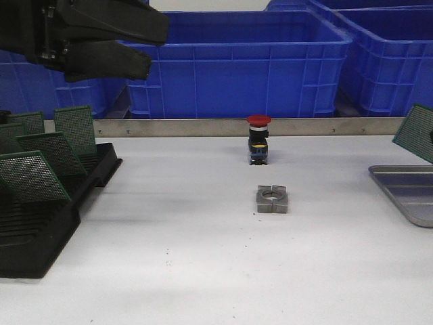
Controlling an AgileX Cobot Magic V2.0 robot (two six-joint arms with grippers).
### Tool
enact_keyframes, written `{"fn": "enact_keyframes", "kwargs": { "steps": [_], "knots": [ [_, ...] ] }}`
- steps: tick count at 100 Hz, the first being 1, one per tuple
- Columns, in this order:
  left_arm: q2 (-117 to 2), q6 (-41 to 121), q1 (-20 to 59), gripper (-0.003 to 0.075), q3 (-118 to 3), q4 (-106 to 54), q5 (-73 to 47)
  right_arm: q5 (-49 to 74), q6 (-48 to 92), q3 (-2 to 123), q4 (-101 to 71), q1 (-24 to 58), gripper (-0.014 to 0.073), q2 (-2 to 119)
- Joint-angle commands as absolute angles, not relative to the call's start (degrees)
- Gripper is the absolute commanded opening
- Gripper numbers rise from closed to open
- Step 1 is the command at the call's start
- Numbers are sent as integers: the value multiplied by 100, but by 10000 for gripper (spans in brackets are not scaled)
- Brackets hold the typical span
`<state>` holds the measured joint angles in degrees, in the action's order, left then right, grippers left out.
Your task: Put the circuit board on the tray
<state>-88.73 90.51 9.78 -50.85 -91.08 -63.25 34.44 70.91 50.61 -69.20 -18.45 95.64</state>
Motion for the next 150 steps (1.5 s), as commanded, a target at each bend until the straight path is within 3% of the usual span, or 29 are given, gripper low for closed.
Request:
{"fn": "enact_keyframes", "kwargs": {
  "steps": [1, 10, 27, 34, 57, 87, 114, 150],
  "knots": [
    [-8667, 9065, 973, 517, -5250, -9474, -6622, 3343, 7082, 5142, -7048, -1892, -34, 9363],
    [-8667, 9065, 973, 517, -5250, -9474, -6622, 3351, 7082, 5142, -7049, -1892, 85, 9363],
    [-8667, 9065, 973, 517, -5250, -9474, -6622, 3280, 7082, 5142, -7049, -1892, 535, 9358],
    [-8667, 9065, 973, 517, -5250, -9474, -6636, 3155, 7082, 5142, -7034, -1892, 611, 9358],
    [-8667, 9136, 973, 517, -5308, -9306, -6537, 2970, 7082, 5147, -7034, -1892, 612, 9327],
    [-8496, 9124, 973, 515, -6177, -6534, -5609, 3088, 7082, 5147, -7034, -1892, 612, 9327],
    [-8373, 9124, 973, 515, -6452, -3605, -5719, 3103, 7082, 5147, -7034, -1892, 612, 9332],
    [-8510, 7919, 973, 515, -6452, -1694, -5716, 3134, 7082, 5147, -7034, -1892, 612, 9332]
  ]
}}
